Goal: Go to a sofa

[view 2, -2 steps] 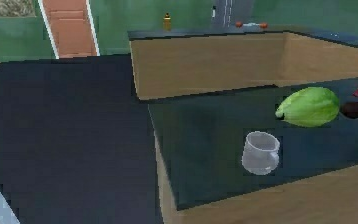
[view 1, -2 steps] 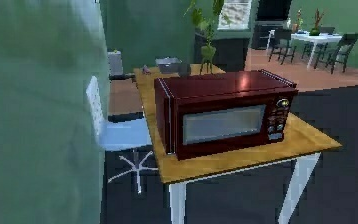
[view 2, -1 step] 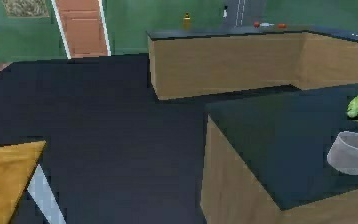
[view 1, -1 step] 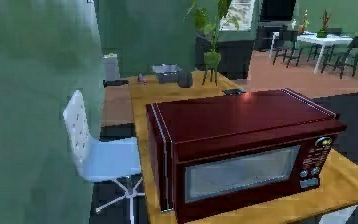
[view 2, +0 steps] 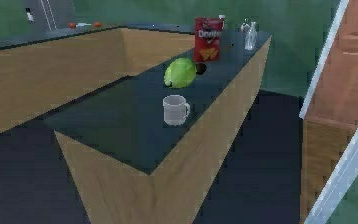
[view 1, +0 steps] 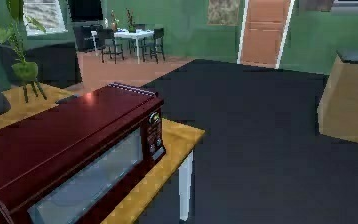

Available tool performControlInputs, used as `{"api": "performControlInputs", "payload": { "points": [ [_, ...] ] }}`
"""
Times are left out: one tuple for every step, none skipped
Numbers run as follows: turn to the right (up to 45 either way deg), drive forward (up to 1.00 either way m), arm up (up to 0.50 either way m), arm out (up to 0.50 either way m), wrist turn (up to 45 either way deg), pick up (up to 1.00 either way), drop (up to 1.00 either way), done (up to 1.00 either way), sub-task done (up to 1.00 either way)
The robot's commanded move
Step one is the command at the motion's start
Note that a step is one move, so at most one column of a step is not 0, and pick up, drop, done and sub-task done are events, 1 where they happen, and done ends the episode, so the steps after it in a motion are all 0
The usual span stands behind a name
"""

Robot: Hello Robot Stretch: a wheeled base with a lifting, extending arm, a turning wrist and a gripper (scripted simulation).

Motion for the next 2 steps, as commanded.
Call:
{"api": "performControlInputs", "payload": {
  "points": [
    [27.0,0.0,0.0,0.0,0.0,0.0,0.0,0.0,0.0],
    [0.0,1.0,0.0,0.0,0.0,0.0,0.0,0.0,0.0]
  ]
}}
